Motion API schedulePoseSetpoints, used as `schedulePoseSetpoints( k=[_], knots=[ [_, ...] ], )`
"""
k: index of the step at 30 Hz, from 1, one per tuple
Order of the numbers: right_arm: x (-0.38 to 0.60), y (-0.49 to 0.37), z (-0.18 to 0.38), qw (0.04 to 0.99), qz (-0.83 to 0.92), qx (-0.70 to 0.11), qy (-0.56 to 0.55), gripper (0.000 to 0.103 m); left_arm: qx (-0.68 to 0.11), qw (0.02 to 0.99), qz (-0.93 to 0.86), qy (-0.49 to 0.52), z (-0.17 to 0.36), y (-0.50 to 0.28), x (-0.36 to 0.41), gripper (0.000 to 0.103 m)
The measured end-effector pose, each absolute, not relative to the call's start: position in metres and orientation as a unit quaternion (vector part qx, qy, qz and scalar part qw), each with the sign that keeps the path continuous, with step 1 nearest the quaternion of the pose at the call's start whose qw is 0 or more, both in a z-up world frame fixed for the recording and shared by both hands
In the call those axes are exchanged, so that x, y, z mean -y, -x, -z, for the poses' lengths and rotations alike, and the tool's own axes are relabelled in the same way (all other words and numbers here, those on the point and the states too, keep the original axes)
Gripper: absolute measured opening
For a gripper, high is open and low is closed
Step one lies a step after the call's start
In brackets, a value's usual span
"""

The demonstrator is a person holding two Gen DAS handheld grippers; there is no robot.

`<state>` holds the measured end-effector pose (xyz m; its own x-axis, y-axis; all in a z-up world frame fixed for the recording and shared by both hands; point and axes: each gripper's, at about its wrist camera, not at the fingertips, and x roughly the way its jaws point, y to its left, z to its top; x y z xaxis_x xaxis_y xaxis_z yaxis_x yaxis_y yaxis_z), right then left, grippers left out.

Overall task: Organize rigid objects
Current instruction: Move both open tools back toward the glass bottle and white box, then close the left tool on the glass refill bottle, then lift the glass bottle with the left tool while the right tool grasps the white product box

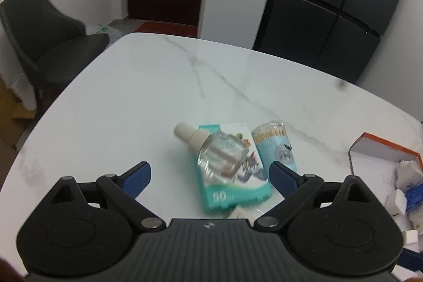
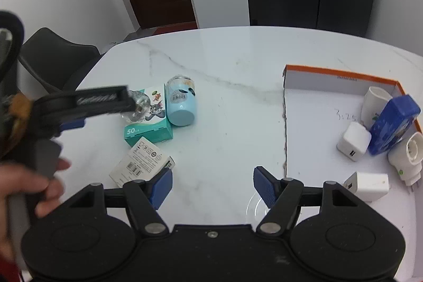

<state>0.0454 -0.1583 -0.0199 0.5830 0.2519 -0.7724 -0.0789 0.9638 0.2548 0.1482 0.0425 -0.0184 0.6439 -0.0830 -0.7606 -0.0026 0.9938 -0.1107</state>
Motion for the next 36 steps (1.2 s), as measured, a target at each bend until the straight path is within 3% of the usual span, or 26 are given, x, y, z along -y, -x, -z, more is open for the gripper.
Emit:
schedulePoseSetpoints(
  k=[15, 21, 36],
  knots=[
    [0.140, -0.047, 0.033, 0.877, -0.091, -0.457, -0.116, 0.081, -0.368, 0.916, 0.158, -0.029, 0.042, -0.167, -0.063, 0.099],
    [0.115, -0.048, 0.038, 0.872, -0.104, -0.466, -0.108, 0.081, -0.364, 0.913, 0.181, -0.036, 0.053, -0.172, -0.065, 0.082],
    [0.076, -0.055, 0.047, 0.859, -0.098, -0.480, -0.147, 0.083, -0.353, 0.923, 0.154, -0.003, 0.042, -0.151, -0.096, 0.081]
  ],
)
